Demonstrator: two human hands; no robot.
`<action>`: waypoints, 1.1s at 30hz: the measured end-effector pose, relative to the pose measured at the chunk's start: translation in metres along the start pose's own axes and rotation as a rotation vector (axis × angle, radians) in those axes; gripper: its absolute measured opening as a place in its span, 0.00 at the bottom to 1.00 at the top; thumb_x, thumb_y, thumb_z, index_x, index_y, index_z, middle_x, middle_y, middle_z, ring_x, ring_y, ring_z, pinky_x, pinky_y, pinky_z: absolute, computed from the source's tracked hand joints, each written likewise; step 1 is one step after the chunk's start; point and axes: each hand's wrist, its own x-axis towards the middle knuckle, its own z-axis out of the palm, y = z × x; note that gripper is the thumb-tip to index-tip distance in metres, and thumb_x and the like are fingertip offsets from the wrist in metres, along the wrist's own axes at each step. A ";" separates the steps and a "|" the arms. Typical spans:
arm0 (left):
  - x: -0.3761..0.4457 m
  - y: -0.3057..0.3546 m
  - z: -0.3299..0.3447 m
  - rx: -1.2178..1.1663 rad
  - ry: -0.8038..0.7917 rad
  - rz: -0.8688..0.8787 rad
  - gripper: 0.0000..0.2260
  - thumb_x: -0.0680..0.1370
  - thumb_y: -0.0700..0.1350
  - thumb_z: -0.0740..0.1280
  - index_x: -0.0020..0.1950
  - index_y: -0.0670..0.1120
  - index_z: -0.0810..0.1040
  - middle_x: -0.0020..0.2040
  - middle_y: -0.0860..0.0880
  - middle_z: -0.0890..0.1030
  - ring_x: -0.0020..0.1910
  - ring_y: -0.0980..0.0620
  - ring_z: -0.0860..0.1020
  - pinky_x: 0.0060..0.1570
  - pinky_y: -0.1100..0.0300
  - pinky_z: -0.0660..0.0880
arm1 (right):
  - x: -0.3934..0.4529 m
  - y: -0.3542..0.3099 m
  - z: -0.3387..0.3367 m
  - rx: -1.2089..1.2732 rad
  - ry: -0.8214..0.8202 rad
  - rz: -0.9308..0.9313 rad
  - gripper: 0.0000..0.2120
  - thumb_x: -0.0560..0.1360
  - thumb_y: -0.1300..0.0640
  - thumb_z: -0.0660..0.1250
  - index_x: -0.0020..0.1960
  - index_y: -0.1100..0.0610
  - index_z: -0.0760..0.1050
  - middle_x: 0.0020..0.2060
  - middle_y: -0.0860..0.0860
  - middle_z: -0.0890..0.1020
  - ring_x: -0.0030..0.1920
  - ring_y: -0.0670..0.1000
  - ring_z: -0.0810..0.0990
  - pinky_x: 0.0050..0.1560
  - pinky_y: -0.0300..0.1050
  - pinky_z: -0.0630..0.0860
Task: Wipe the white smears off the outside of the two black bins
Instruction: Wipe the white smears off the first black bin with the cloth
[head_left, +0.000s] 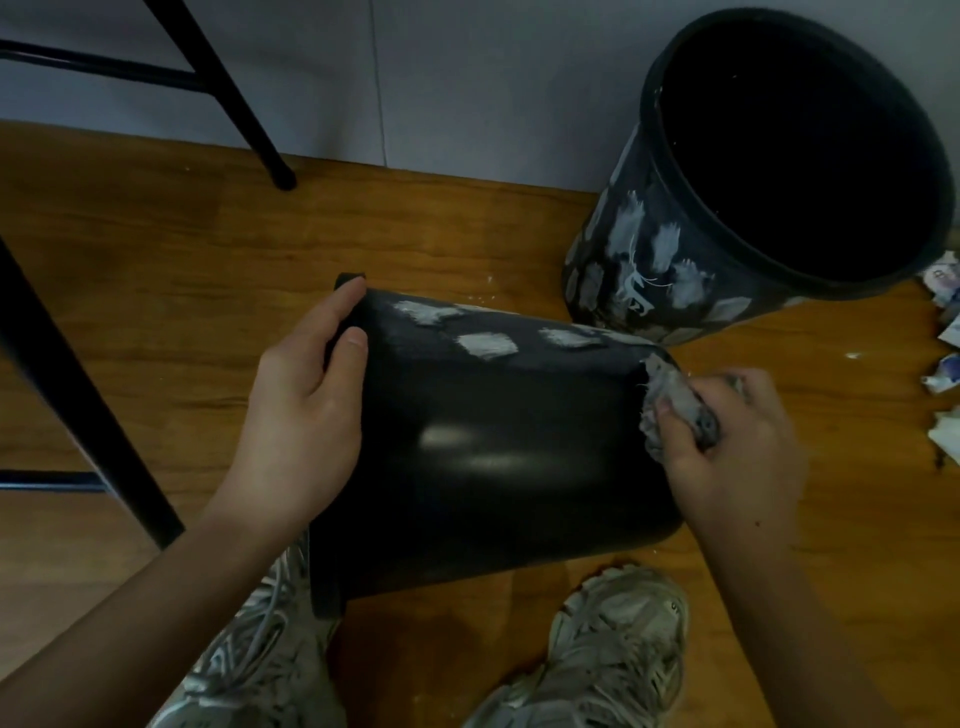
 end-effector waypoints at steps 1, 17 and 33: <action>0.000 0.000 0.000 -0.001 -0.004 -0.006 0.18 0.83 0.43 0.55 0.74 0.50 0.67 0.59 0.67 0.71 0.60 0.75 0.67 0.54 0.81 0.66 | 0.000 -0.001 0.002 0.003 0.007 0.007 0.12 0.71 0.54 0.66 0.48 0.63 0.80 0.48 0.58 0.78 0.43 0.58 0.77 0.40 0.42 0.63; 0.006 0.007 0.000 0.049 0.012 -0.016 0.18 0.83 0.42 0.57 0.73 0.48 0.67 0.63 0.56 0.73 0.58 0.65 0.74 0.49 0.80 0.69 | -0.010 -0.106 0.012 0.230 -0.054 -0.388 0.12 0.72 0.52 0.64 0.49 0.57 0.80 0.49 0.54 0.77 0.44 0.49 0.73 0.40 0.38 0.69; -0.018 -0.010 -0.012 0.044 0.000 0.196 0.21 0.79 0.46 0.58 0.73 0.54 0.64 0.67 0.67 0.69 0.66 0.63 0.71 0.59 0.65 0.73 | -0.020 -0.006 0.011 0.164 0.148 0.153 0.15 0.72 0.50 0.64 0.49 0.60 0.80 0.50 0.54 0.79 0.45 0.43 0.70 0.38 0.30 0.63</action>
